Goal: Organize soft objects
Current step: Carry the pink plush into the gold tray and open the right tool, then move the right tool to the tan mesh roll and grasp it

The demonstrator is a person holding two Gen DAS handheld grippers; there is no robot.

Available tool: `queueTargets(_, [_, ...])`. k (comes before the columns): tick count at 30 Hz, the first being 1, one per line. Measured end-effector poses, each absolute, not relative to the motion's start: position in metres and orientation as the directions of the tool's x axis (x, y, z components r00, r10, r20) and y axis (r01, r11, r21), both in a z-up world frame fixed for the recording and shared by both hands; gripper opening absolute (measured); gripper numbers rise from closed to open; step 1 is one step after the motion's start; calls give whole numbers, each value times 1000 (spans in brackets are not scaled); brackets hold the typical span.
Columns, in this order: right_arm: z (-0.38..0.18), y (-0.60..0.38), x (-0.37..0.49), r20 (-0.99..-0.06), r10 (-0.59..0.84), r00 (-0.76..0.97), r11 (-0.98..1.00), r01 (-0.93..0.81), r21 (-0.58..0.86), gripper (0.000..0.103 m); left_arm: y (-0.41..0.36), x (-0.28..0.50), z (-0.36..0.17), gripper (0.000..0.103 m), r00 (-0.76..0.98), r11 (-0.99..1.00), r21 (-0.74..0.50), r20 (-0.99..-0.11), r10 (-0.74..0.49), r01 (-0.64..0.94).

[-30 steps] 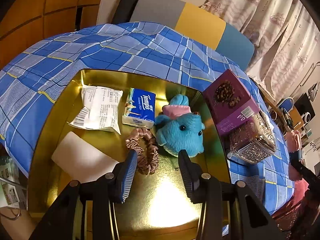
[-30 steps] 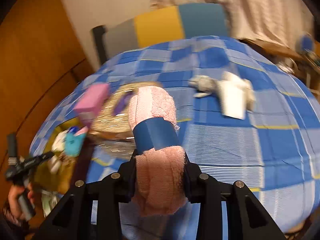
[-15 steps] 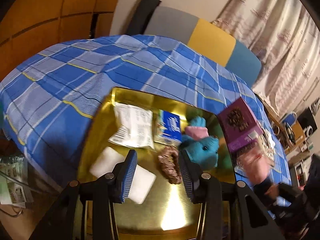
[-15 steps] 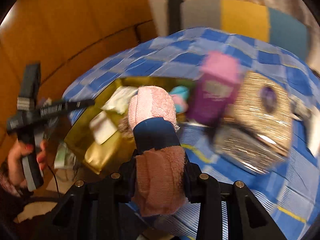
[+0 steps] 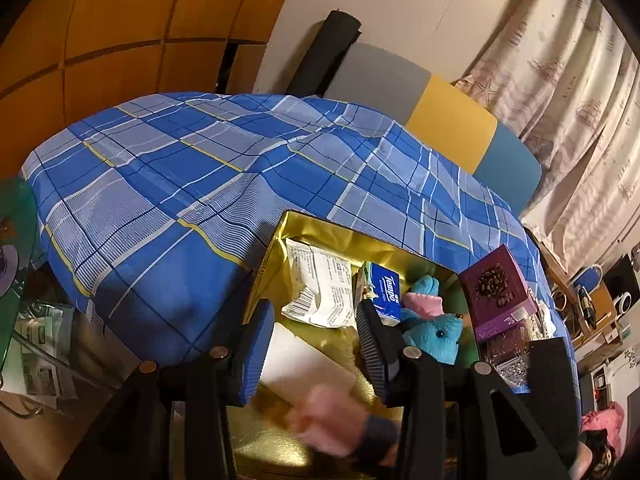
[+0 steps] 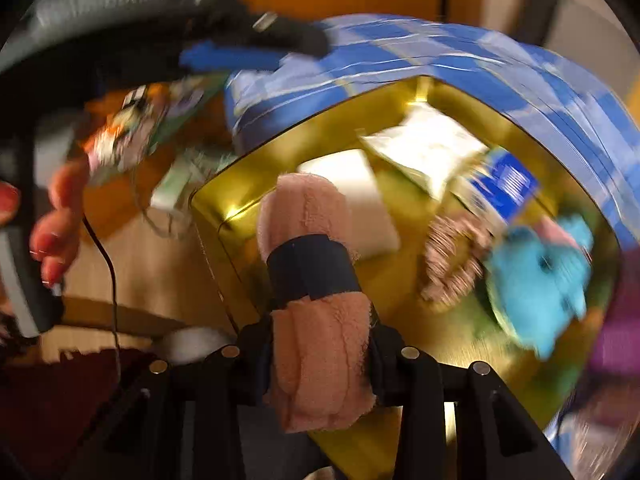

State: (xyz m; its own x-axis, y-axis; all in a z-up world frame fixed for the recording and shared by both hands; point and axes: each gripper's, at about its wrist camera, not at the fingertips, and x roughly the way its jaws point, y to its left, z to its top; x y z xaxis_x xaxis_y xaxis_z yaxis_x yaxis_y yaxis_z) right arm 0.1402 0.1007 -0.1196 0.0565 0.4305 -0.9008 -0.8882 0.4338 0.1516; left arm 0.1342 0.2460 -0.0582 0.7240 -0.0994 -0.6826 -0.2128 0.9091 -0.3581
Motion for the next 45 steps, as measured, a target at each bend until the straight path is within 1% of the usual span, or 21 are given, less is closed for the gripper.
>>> queueTargets(3, [-130,117,143,-911,411,16,416,-893,172,41,249,133,-58,43,729,908,-358,-678,-91,-219])
queueTargets(4, [-133,121,144,-912,411,5,417,-891,183,45,250,132,-58,43,732,906,-360,-676,-90,-221])
queueTargets(9, [-131,117,153,-882,472,-13,462,-848,260,54,252,132,-62,43,728,898,-374,-679,-95,-232])
queueTargets(11, [-123,106,152,-868,496,19,488,-833,260,54,252,132,-63,43,728,896,-376,-679,-94,-235])
queueTargets(14, [-105,81,149,-836,537,110,548,-799,247,54,249,132,-64,43,726,897,-378,-681,-101,-229])
queueTargets(20, [-80,30,149,-793,553,256,667,-706,237,55,227,133,-70,43,706,908,-380,-692,-150,-179])
queueTargets(25, [-66,-8,147,-774,512,372,752,-630,194,55,200,132,-71,43,691,923,-370,-695,-197,-109])
queueTargets(28, [-62,-29,143,-762,505,405,780,-593,202,55,181,129,-72,43,683,929,-366,-693,-233,-54])
queueTargets(33, [-61,-80,131,-767,440,467,848,-496,185,55,153,126,-74,43,662,930,-367,-690,-293,29])
queueTargets(40, [-77,-175,125,-783,348,516,930,-293,221,55,110,121,-77,43,624,925,-357,-696,-355,129])
queueTargets(45, [-99,-250,127,-818,250,518,967,-97,234,55,70,117,-76,44,583,913,-345,-704,-405,217])
